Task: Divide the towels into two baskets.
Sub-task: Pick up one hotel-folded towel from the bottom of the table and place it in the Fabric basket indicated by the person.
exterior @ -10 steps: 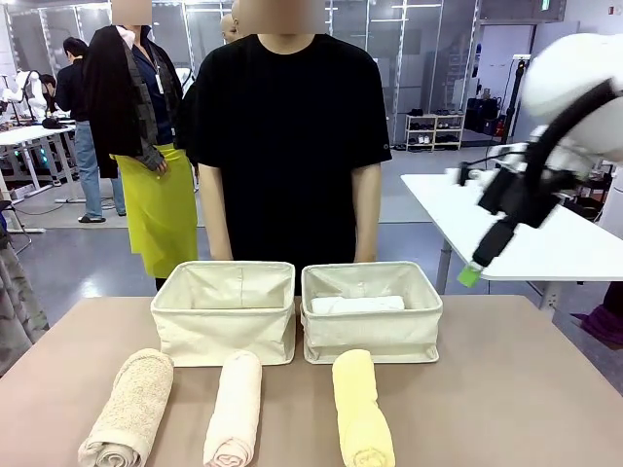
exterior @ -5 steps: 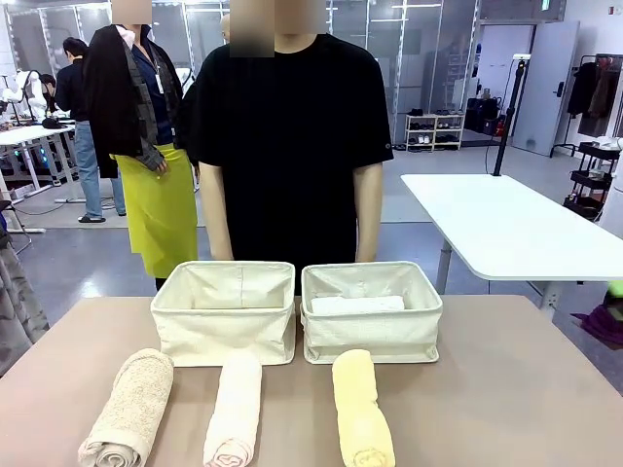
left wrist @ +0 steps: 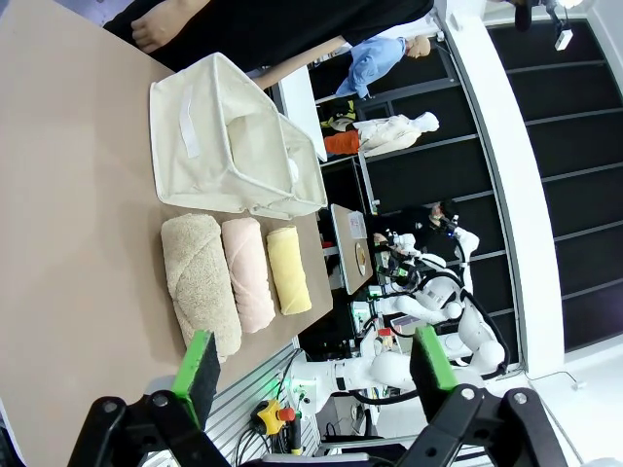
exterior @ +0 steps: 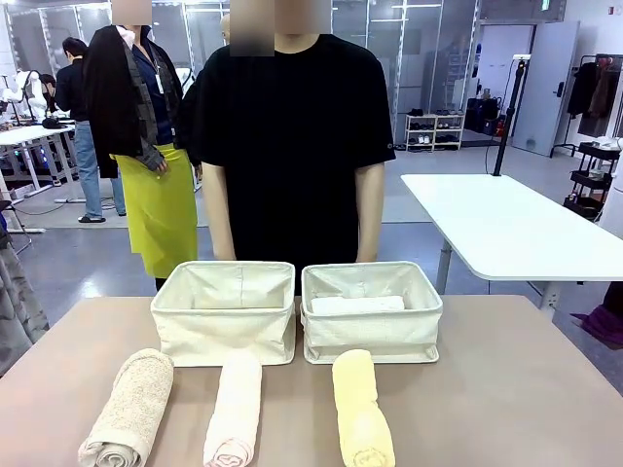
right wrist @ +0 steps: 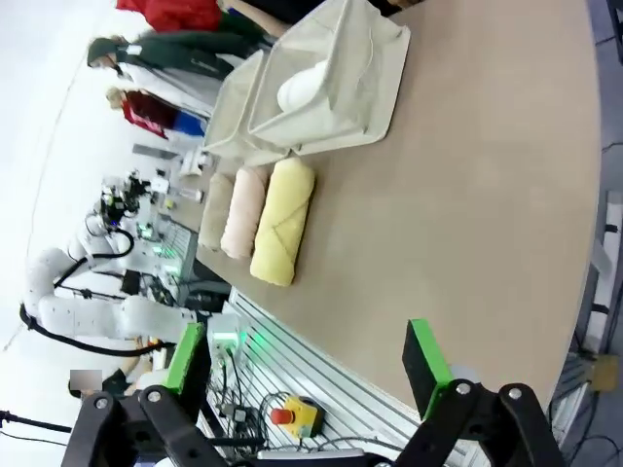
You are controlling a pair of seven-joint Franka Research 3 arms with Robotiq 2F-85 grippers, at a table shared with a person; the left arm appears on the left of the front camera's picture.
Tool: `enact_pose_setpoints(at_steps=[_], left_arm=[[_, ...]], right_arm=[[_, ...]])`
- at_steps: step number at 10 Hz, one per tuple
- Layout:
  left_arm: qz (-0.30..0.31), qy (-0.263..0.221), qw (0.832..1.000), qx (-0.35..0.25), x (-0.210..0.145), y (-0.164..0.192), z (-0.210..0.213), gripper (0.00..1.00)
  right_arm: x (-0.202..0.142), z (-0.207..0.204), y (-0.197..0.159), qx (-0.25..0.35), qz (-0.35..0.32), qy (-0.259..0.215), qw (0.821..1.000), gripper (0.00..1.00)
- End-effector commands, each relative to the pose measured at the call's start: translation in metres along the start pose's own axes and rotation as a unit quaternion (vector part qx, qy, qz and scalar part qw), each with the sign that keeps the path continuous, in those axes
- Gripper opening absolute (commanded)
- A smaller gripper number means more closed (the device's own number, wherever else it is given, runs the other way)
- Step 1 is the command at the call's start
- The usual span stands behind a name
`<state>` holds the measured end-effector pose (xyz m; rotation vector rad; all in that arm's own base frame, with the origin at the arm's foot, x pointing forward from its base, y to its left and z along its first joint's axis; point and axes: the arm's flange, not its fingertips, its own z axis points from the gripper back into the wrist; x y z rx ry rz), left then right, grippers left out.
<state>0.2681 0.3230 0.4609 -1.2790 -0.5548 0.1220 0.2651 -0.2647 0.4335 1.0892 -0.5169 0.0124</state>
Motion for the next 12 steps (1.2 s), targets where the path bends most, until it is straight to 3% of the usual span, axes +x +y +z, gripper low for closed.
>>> enact_pose_setpoints(at_steps=[1,2,12], left_arm=[[-0.004,-0.004,1.000,-0.004,-0.002,-0.002,0.003,1.00],[-0.004,-0.004,1.000,-0.004,-0.002,-0.002,0.003,1.00],[-0.004,-0.004,1.000,-0.004,-0.002,-0.002,0.003,1.00]], right_arm=[[-0.005,-0.004,-0.012,0.014,0.023,-0.019,0.999,1.00],[0.000,0.000,0.000,0.000,0.000,0.000,1.000,1.00],[0.000,0.000,0.000,0.000,0.000,0.000,1.000,1.00]])
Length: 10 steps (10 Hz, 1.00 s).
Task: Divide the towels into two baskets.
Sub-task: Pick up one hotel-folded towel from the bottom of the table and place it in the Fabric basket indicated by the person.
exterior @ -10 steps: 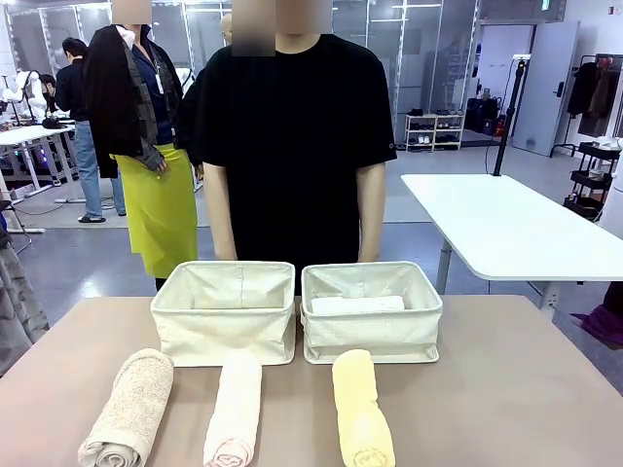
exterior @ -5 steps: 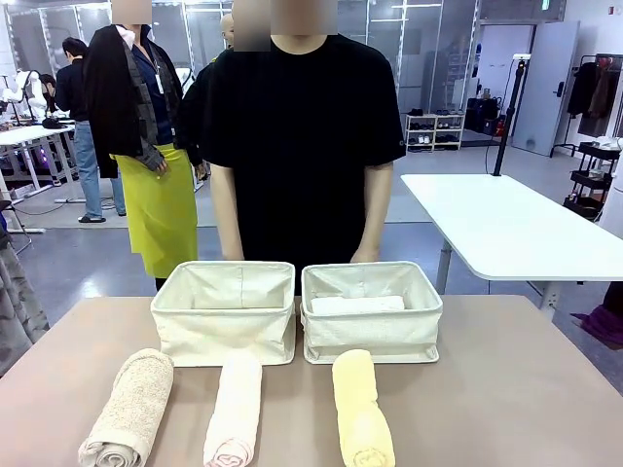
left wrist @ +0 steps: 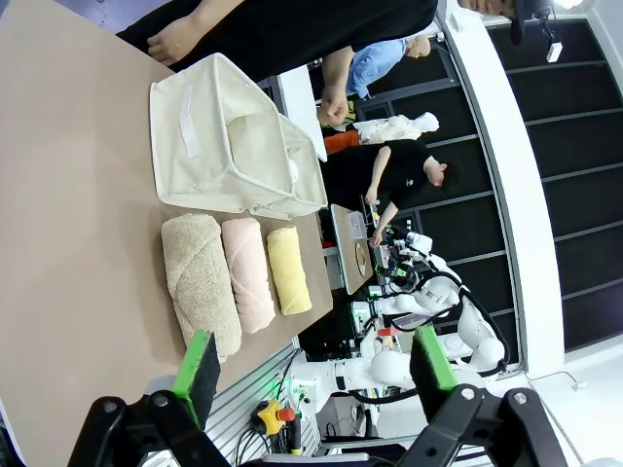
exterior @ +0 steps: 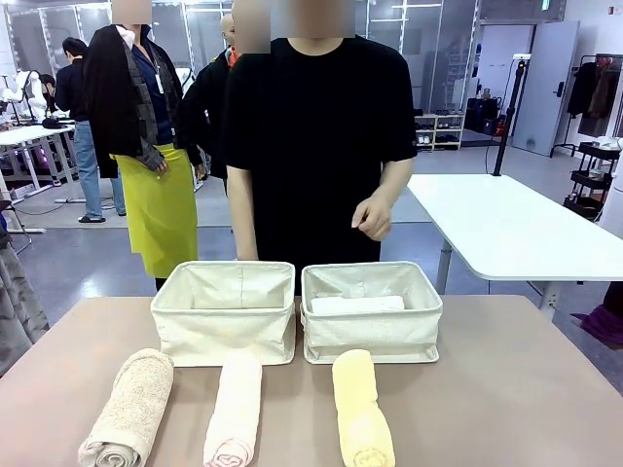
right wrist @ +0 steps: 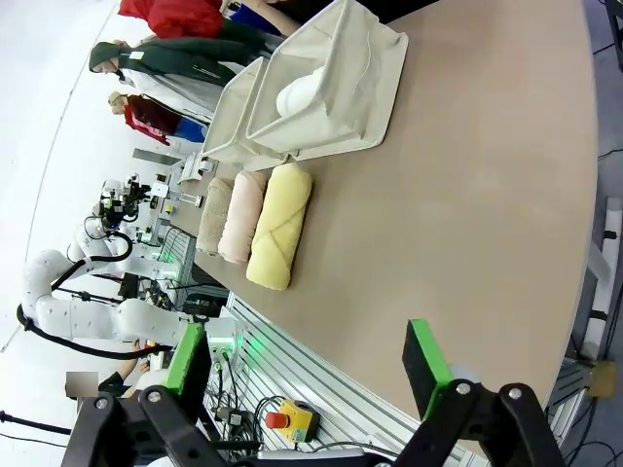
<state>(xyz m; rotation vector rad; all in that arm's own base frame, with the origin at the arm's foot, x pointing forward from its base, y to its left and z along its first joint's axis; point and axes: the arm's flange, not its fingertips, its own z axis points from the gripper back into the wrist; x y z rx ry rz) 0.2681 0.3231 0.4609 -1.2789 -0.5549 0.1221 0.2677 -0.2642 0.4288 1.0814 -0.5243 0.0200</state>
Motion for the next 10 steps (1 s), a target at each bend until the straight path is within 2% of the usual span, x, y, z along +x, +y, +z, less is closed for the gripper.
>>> enact_pose_setpoints(at_steps=[1,10], left_arm=[[-0.004,-0.004,1.000,-0.004,-0.0015,-0.0020,0.0033,1.00],[-0.004,-0.004,1.000,-0.004,-0.0015,-0.0020,0.0033,1.00]], right_arm=[[-0.0002,0.0031,0.0044,0.003,-0.006,0.001,1.000,1.00],[-0.0002,0.0031,0.0044,0.003,-0.006,0.001,1.000,1.00]])
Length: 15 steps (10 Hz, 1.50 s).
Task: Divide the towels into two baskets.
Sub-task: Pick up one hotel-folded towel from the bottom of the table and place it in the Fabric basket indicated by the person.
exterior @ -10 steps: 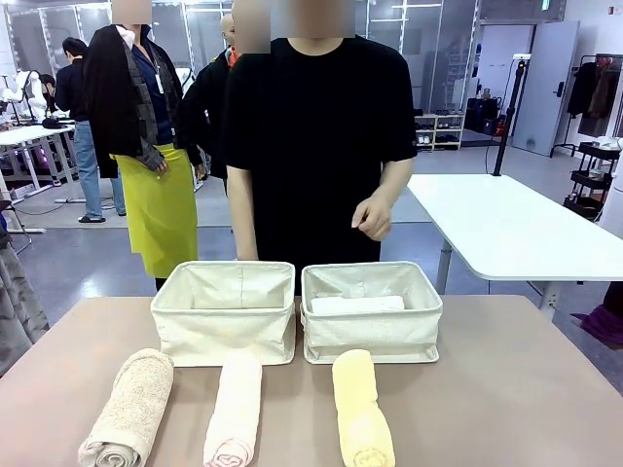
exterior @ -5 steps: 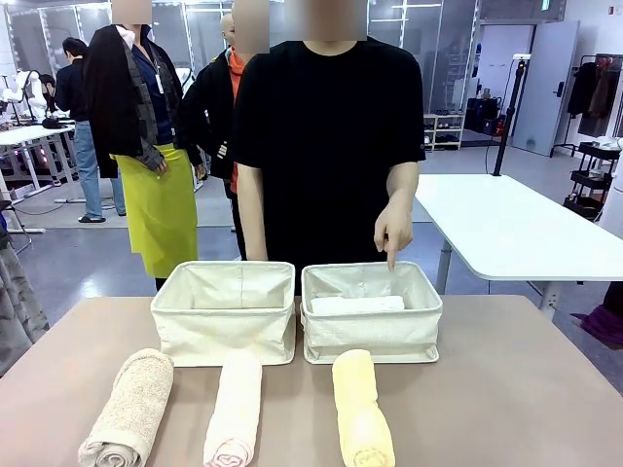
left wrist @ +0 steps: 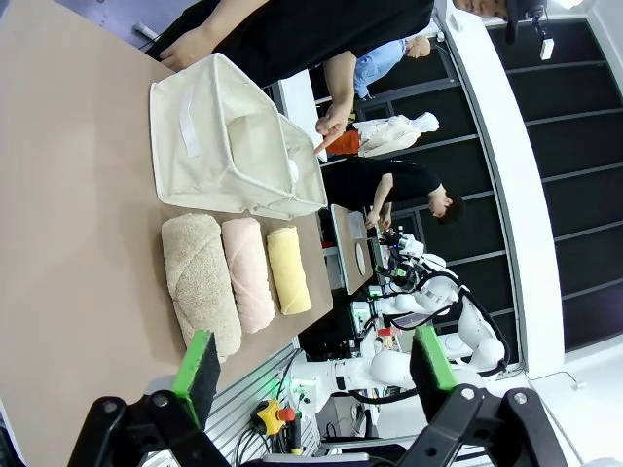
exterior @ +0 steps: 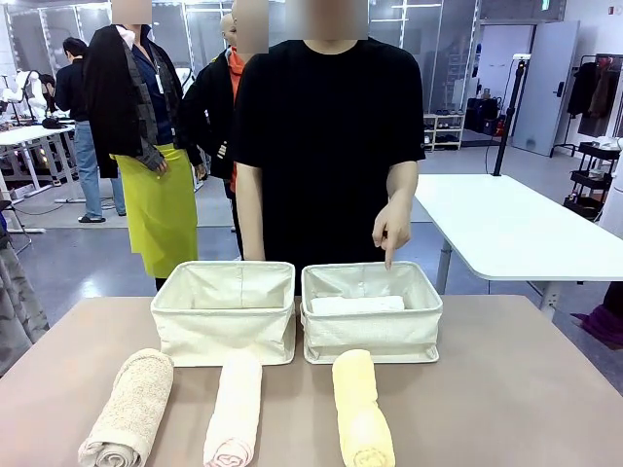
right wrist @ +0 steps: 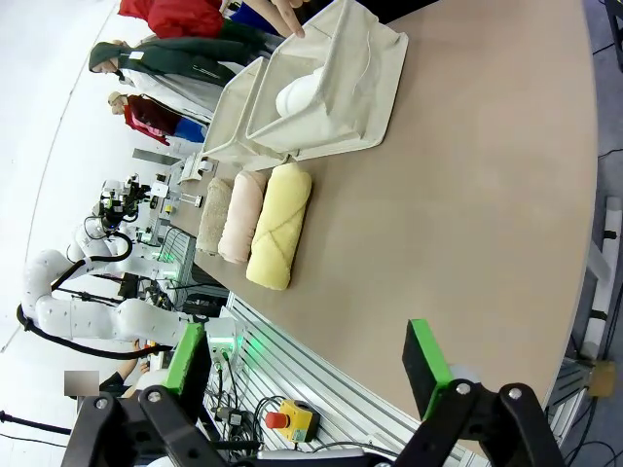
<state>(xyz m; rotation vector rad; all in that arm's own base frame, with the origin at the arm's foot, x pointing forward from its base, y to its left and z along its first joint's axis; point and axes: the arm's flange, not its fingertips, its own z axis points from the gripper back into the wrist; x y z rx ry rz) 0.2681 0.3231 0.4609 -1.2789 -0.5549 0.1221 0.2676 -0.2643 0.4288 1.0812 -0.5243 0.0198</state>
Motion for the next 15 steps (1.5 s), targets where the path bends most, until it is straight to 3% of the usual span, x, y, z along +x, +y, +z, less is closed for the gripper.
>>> enact_pose_setpoints(at_steps=[1,3,6,9,11,15], left_arm=[[-0.004,-0.004,1.000,-0.004,-0.001,-0.002,0.003,1.00],[-0.004,-0.004,1.000,-0.004,-0.001,-0.002,0.003,1.00],[-0.004,-0.004,1.000,-0.004,-0.001,-0.002,0.003,1.00],[-0.004,-0.004,1.000,-0.004,-0.001,-0.002,0.003,1.00],[-0.004,-0.004,1.000,-0.004,-0.001,-0.002,0.003,1.00],[-0.004,-0.004,1.000,-0.004,-0.001,-0.002,0.003,1.00]], right_arm=[[0.000,0.003,0.004,0.003,-0.006,0.001,1.000,1.00],[0.000,0.000,0.000,0.000,0.000,0.000,1.000,1.00],[0.040,-0.056,0.058,-0.074,-0.012,0.085,0.994,1.00],[0.049,-0.174,0.124,-0.160,0.037,0.203,0.965,1.00],[0.039,-0.254,0.165,-0.229,0.051,0.245,0.941,1.00],[-0.003,-0.391,0.208,-0.355,0.070,0.236,0.902,1.00]])
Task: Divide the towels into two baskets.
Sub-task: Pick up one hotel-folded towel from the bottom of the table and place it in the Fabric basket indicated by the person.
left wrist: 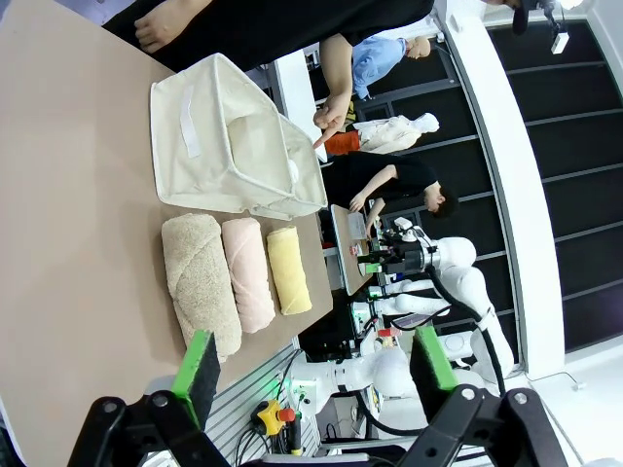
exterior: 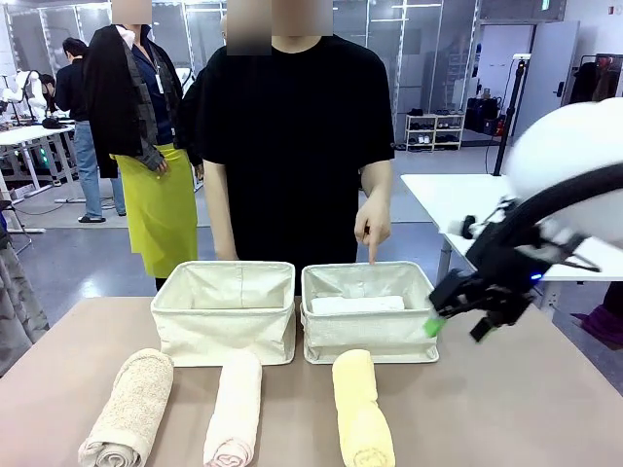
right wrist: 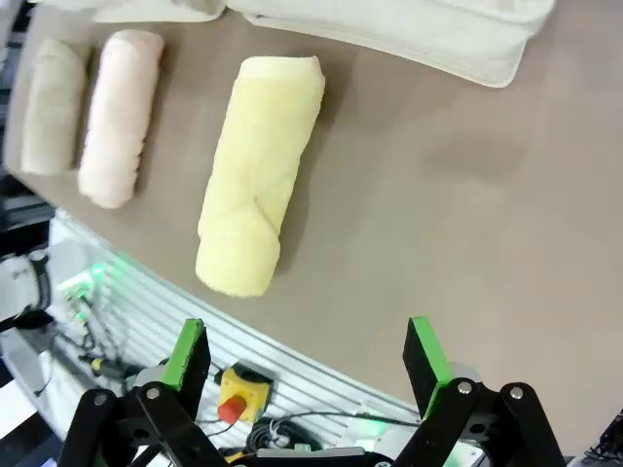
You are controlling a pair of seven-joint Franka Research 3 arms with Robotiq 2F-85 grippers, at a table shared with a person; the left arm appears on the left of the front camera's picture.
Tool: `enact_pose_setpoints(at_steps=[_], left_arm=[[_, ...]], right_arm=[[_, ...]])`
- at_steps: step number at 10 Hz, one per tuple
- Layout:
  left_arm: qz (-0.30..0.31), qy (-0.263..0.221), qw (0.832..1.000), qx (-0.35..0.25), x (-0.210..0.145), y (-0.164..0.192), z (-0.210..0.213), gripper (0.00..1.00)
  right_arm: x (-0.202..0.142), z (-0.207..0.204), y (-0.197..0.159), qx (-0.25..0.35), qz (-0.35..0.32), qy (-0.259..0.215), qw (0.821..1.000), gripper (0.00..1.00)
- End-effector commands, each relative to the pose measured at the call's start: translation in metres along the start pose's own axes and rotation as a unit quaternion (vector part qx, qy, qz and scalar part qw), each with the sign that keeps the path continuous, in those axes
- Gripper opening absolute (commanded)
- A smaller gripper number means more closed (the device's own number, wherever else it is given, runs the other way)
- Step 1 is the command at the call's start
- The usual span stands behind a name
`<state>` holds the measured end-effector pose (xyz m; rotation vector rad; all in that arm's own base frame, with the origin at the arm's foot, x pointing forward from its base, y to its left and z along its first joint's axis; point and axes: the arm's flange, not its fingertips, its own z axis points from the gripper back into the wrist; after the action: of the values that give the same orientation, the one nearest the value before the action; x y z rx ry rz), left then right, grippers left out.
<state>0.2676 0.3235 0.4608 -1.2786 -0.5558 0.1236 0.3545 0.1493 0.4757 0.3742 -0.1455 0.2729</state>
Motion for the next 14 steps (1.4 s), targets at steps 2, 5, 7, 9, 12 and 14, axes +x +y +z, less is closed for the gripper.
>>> enact_pose_setpoints(at_steps=[2,5,7,9,12,14], left_arm=[[-0.004,-0.003,1.000,-0.004,-0.001,-0.002,0.003,1.00],[-0.004,-0.003,1.000,-0.004,-0.001,-0.002,0.003,1.00],[-0.004,-0.003,1.000,-0.004,-0.001,-0.002,0.003,1.00],[-0.004,-0.003,1.000,-0.004,-0.001,-0.002,0.003,1.00],[-0.004,-0.003,1.000,-0.004,-0.001,-0.002,0.003,1.00],[-0.004,-0.003,1.000,-0.004,-0.001,-0.002,0.003,1.00]], right_arm=[[0.027,-0.061,0.040,-0.071,-0.057,0.003,0.996,1.00],[0.033,-0.116,0.074,-0.126,-0.074,0.011,0.989,1.00],[0.038,-0.134,0.083,-0.132,-0.079,0.021,0.988,1.00],[0.036,-0.147,0.090,-0.135,-0.086,0.030,0.987,1.00],[0.032,-0.171,0.092,-0.132,-0.094,0.039,0.986,1.00],[0.031,-0.182,0.094,-0.133,-0.101,0.024,0.986,1.00]])
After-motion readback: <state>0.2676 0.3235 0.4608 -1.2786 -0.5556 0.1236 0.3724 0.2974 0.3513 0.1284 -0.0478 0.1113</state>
